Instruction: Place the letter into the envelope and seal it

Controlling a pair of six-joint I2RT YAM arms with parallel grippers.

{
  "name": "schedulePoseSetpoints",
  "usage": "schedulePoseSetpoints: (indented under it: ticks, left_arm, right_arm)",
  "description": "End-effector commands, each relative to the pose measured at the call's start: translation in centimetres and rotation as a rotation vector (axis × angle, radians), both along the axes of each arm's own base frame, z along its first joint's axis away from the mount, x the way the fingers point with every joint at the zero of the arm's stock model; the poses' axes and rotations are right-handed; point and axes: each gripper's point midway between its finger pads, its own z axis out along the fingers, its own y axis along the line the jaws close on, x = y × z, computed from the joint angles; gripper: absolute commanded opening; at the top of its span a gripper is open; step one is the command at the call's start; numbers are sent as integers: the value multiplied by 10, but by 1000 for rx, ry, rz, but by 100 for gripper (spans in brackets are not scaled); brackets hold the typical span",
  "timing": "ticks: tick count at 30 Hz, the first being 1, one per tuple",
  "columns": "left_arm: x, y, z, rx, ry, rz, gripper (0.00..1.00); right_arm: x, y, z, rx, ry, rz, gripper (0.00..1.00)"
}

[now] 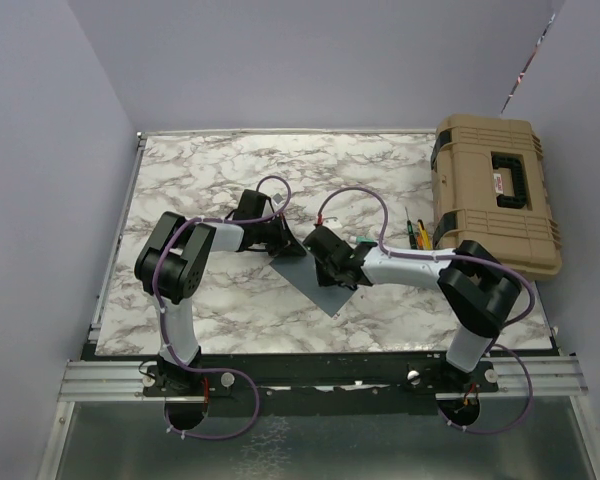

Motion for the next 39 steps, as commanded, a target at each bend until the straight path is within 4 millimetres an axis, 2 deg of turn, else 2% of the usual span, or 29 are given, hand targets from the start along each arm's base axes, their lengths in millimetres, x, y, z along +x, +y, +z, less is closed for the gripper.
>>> schedulePoseSetpoints:
  ticks: [1, 5, 9, 11, 13, 15, 18, 24, 28, 31, 35, 39]
  left_arm:
    - [-35, 37, -69, 223, 171, 34, 0]
    - [-33, 36, -67, 220, 169, 32, 0]
    - [-32, 37, -65, 227, 162, 26, 0]
    - [-33, 37, -66, 229, 164, 24, 0]
    - [-34, 37, -67, 230, 168, 23, 0]
    - [-34, 37, -67, 230, 166, 23, 0]
    - [-33, 38, -67, 234, 162, 21, 0]
    - [-34, 37, -68, 231, 169, 20, 0]
    - [-34, 37, -69, 232, 173, 21, 0]
    - [-35, 38, -71, 234, 178, 24, 0]
    - [-34, 38, -71, 235, 178, 28, 0]
    - [-32, 39, -71, 245, 175, 36, 0]
  right_arm:
    - [-49, -83, -41, -295, 188, -48, 0]
    - [-36, -76, -19, -254, 138, -72, 0]
    - [-12, -42, 17, -132, 51, -29, 4]
    - [0, -22, 32, -71, 14, 7, 10]
    - [12, -7, 38, -45, -8, 22, 18]
    - [23, 5, 35, -39, -11, 29, 22]
    - [37, 17, 27, -39, -11, 29, 22]
    - [54, 28, 15, -31, -2, 17, 12]
    - [51, 32, 0, -29, 29, 37, 10]
    - [46, 28, -13, -52, 59, 40, 10]
    - [32, 16, -25, -95, 90, 81, 8]
    - [10, -5, -39, -166, 138, 139, 9]
